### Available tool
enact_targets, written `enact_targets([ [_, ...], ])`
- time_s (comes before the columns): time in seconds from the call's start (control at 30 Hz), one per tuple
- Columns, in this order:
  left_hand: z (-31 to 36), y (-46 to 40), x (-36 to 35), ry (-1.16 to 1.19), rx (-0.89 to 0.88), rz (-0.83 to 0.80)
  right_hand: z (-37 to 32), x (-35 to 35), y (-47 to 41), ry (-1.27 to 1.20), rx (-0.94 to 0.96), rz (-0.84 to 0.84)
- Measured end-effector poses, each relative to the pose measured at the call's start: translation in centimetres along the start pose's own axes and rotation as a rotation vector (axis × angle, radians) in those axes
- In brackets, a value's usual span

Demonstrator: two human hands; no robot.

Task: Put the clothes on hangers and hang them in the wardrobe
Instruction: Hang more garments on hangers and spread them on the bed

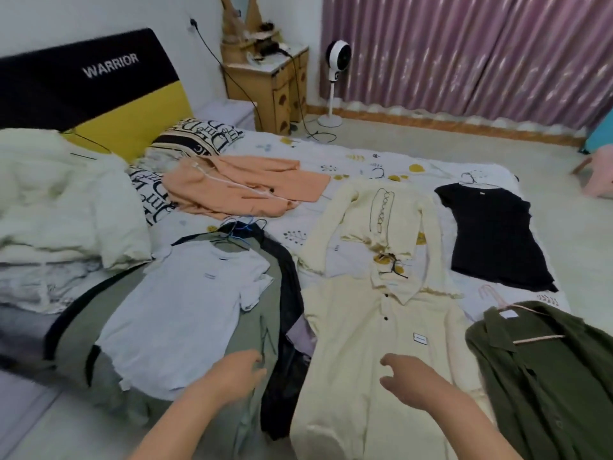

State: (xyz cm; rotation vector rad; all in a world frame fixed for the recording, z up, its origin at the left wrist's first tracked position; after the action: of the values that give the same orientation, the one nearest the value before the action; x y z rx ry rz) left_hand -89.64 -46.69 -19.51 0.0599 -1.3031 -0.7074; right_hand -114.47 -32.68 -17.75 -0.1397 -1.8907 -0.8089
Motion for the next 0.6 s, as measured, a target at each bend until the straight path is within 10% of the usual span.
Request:
enact_targets([
  [0.6, -14.7, -11.1, 5.0, 0.151, 0.299, 0.096, -15.4, -2.2, -18.4, 0.041, 0.199, -0.168],
])
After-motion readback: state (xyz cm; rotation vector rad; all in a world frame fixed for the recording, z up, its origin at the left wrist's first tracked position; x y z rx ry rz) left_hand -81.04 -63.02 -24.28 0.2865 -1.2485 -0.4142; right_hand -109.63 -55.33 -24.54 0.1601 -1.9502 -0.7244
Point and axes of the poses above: each hand's wrist, its own y-axis away from the middle knuckle, its own x-axis out of the back of the hand, z = x × y, the point moved 2 cm from there along -y, towards the middle knuckle, and after that the axes turned 12 degrees about z, right-handed, at the moved point
